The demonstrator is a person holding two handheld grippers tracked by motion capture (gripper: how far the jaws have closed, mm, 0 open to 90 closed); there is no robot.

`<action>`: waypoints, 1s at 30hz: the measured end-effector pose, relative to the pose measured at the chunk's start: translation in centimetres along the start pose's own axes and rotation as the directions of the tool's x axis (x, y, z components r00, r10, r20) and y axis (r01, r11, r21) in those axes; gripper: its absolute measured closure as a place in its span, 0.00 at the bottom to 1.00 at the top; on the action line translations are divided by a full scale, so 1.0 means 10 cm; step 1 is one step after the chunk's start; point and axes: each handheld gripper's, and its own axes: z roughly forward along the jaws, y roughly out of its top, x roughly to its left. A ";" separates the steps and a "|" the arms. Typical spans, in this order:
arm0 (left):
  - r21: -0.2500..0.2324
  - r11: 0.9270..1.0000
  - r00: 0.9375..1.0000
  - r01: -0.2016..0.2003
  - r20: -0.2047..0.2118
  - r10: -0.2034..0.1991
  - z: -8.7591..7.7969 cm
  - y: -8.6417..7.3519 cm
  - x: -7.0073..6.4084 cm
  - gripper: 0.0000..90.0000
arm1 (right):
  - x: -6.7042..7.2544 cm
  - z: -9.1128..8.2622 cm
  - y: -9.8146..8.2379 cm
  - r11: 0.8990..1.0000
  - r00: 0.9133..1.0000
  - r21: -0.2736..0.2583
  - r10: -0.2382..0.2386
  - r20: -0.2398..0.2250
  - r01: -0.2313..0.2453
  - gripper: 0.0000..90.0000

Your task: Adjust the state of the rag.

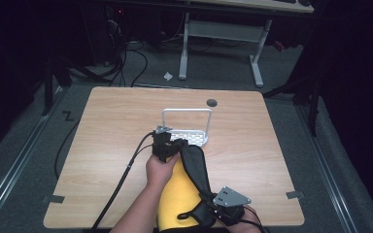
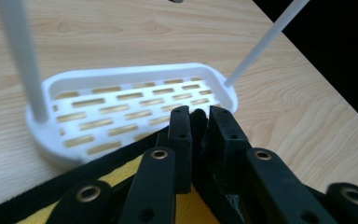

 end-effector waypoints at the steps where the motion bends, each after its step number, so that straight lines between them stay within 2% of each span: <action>1: 0.000 1.000 1.000 -0.005 0.004 0.005 0.02 0.01 -0.02 0.88 | -0.01 -0.01 -0.01 1.000 1.000 0.002 0.003 0.004 -0.003 0.87; 4: 0.003 1.000 1.000 -0.011 0.015 0.011 0.06 0.02 -0.07 0.85 | -0.03 -0.02 -0.03 1.000 1.000 0.011 0.004 0.013 -0.005 0.83; 5: -0.001 1.000 0.999 -0.009 0.033 0.009 0.10 0.03 -0.11 0.75 | -0.06 -0.04 -0.04 1.000 1.000 0.008 0.021 0.016 -0.021 0.76; 6: -0.001 1.000 0.999 -0.003 0.038 0.003 0.11 0.03 -0.12 0.69 | -0.08 -0.05 -0.03 1.000 0.999 0.000 0.030 0.021 -0.030 0.74; 10: -0.015 1.000 0.999 -0.019 0.049 0.020 0.11 0.01 -0.15 0.57 | -0.14 -0.10 -0.02 0.998 0.997 -0.034 0.049 0.052 -0.048 0.72; 16: -0.004 0.998 0.997 -0.059 0.045 0.059 0.05 -0.02 -0.15 0.56 | -0.20 -0.08 -0.05 0.998 0.996 -0.026 0.063 0.063 -0.062 0.72; 18: 0.003 0.996 0.995 -0.095 0.039 0.094 -0.03 -0.06 -0.13 0.58 | -0.22 -0.05 -0.06 0.998 0.996 -0.020 0.068 0.065 -0.067 0.73; 20: 0.005 0.994 0.994 -0.108 0.036 0.108 -0.06 -0.08 -0.13 0.58 | -0.22 -0.04 -0.06 0.997 0.996 -0.018 0.071 0.062 -0.070 0.73; 21: 0.019 0.991 0.991 -0.131 0.029 0.131 -0.14 -0.13 -0.10 0.60 | -0.23 -0.01 -0.08 0.997 0.996 -0.007 0.072 0.057 -0.072 0.73; 25: 0.025 0.989 0.989 -0.148 0.016 0.147 -0.31 -0.26 0.01 0.67 | -0.22 0.02 -0.07 0.997 0.995 0.003 0.076 0.063 -0.077 0.75; 26: 0.025 0.989 0.989 -0.148 0.016 0.147 -0.31 -0.26 0.01 0.67 | -0.22 0.02 -0.07 0.997 0.995 0.003 0.076 0.063 -0.077 0.75; 27: 0.027 0.989 0.989 -0.148 0.011 0.148 -0.41 -0.32 0.06 0.67 | -0.21 0.03 -0.07 0.997 0.995 0.006 0.075 0.065 -0.076 0.76; 28: 0.027 0.989 0.989 -0.148 0.011 0.148 -0.41 -0.32 0.06 0.68 | -0.21 0.03 -0.07 0.997 0.995 0.006 0.075 0.065 -0.076 0.76; 30: 0.022 0.989 0.990 -0.143 0.006 0.143 -0.52 -0.38 0.12 0.68 | -0.20 0.05 -0.08 0.997 0.995 0.013 0.074 0.065 -0.075 0.77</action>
